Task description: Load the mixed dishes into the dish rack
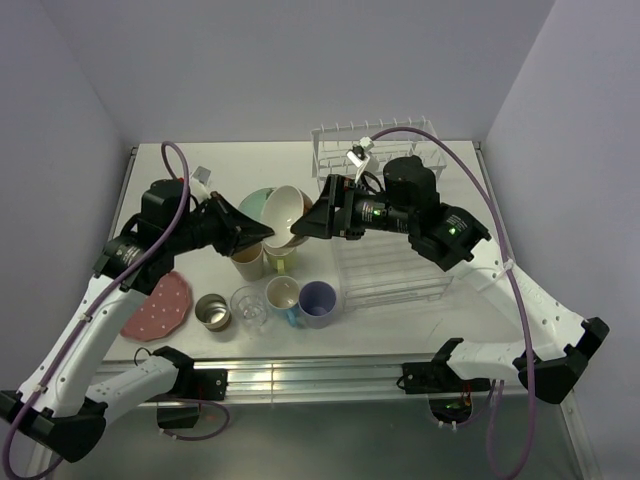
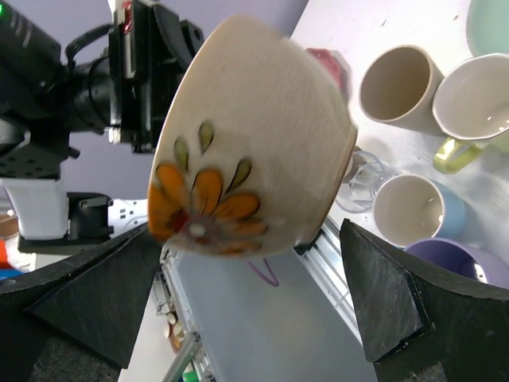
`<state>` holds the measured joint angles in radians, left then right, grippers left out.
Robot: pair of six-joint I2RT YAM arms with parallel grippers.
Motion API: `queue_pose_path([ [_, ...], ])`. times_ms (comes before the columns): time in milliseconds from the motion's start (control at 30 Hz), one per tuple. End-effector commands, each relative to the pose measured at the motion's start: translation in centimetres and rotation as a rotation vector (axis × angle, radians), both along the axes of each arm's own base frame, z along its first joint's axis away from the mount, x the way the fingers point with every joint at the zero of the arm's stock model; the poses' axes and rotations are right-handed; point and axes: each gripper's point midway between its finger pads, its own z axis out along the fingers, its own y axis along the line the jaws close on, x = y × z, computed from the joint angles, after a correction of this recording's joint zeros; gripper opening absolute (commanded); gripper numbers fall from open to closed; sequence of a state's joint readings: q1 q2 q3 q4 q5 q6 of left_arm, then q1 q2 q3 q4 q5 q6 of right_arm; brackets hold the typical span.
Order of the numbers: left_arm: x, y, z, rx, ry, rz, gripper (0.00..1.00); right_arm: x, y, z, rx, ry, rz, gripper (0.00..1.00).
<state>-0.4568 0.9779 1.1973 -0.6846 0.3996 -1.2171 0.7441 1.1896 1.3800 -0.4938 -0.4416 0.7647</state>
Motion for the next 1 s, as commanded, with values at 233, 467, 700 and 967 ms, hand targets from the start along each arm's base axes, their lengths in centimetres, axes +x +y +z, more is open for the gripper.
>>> queue_pose_path([
  [233,-0.2,-1.3,4.0,-0.086,-0.134,-0.013,0.0,1.1,0.3,2.6,0.055,-0.073,-0.057,0.99],
  [467,0.2,-1.4,3.5,-0.062,-0.139,-0.008,0.0,0.9,-0.1,2.6,0.058,-0.064,-0.07,0.94],
  [700,0.6,-1.8,2.9,-0.042,-0.136,-0.02,0.0,0.2,0.1,3.1,0.093,-0.052,-0.043,0.85],
  [967,0.7,-2.0,2.4,-0.036,-0.131,-0.026,0.0,-0.1,0.5,3.9,0.123,-0.057,-0.012,0.27],
])
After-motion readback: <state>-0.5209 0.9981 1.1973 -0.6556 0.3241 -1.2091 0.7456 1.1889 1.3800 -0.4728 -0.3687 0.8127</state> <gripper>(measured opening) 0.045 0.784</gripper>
